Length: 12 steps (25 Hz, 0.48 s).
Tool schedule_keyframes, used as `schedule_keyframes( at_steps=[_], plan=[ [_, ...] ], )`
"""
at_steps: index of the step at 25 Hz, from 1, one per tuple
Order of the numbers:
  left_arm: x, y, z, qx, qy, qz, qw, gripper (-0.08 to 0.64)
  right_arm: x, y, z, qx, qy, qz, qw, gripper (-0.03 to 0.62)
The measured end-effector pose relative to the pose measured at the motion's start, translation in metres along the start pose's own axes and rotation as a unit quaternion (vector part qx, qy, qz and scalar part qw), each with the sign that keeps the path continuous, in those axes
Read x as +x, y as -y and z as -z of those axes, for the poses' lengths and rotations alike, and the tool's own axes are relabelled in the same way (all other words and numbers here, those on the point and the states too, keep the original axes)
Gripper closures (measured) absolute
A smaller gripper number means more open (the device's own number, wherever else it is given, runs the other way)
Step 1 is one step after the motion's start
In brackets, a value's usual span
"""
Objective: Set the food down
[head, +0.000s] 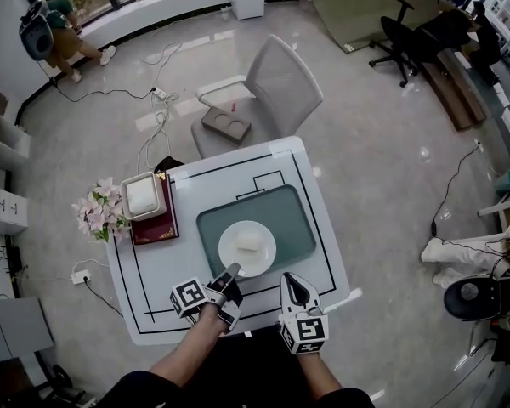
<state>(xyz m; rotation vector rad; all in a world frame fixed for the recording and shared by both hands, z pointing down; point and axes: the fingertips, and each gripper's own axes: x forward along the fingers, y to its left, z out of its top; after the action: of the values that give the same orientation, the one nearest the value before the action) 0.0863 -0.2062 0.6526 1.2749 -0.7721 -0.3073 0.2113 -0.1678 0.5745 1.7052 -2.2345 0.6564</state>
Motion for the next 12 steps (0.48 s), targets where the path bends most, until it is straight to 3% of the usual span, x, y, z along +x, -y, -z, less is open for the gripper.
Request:
schedule_keyframes(
  at_steps=[12],
  plan=[
    [0.055,-0.024,-0.006,-0.010,0.018,-0.028,0.9994,0.548,0.017,0.031,0.010,0.000,-0.020,-0.020,1.000,0.583]
  ],
)
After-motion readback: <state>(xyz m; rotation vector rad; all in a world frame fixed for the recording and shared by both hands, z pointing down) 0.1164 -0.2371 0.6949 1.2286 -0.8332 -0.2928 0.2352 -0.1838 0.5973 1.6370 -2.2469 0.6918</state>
